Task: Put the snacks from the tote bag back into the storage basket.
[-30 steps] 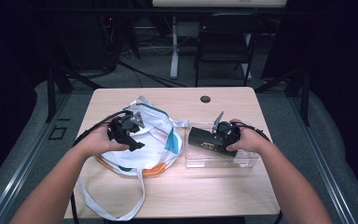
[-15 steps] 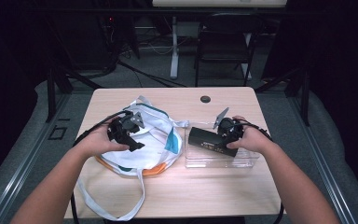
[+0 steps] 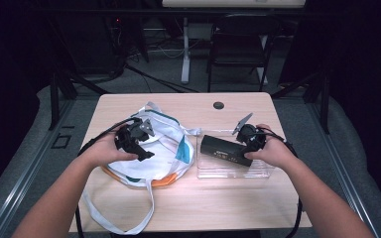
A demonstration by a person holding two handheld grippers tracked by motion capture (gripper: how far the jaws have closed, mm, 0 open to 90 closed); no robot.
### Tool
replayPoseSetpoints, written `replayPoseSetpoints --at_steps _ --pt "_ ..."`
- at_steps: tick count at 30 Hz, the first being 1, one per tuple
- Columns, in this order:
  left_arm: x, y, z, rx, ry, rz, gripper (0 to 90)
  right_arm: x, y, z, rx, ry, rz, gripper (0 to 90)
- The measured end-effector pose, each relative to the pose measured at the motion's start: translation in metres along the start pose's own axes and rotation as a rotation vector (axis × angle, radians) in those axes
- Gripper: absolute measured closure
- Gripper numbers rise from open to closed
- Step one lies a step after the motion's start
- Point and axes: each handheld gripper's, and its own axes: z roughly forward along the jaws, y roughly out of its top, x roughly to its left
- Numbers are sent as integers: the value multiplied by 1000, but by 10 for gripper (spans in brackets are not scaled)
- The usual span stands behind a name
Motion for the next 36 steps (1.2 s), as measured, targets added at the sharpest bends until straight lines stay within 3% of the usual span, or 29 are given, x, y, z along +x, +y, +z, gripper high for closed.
replayPoseSetpoints --at_steps 8,9,16,17,22,26,27,29,36 --pt "0 -3 -1 0 -1 -7 365 2 -11 -8 26 -17 88 406" --pt "0 -3 -1 0 -1 -7 365 3 -13 -7 5 -21 120 407" --pt "0 -3 0 1 -3 -12 365 1 -23 -8 39 -26 157 421" --pt "-1 -2 0 1 -3 -11 365 2 -27 -5 17 -18 190 415" --pt "-2 0 2 1 -6 -9 365 3 -35 1 63 -29 185 378" --pt "-1 2 2 0 -8 -5 365 2 -42 8 62 -20 229 378" --pt "-1 2 2 0 -8 -5 365 0 -42 8 87 -13 221 378" --pt "0 2 2 5 -8 -1 365 0 -44 11 74 -16 252 378" --pt "-1 0 1 5 -8 -4 365 -3 -44 12 64 -22 287 417"
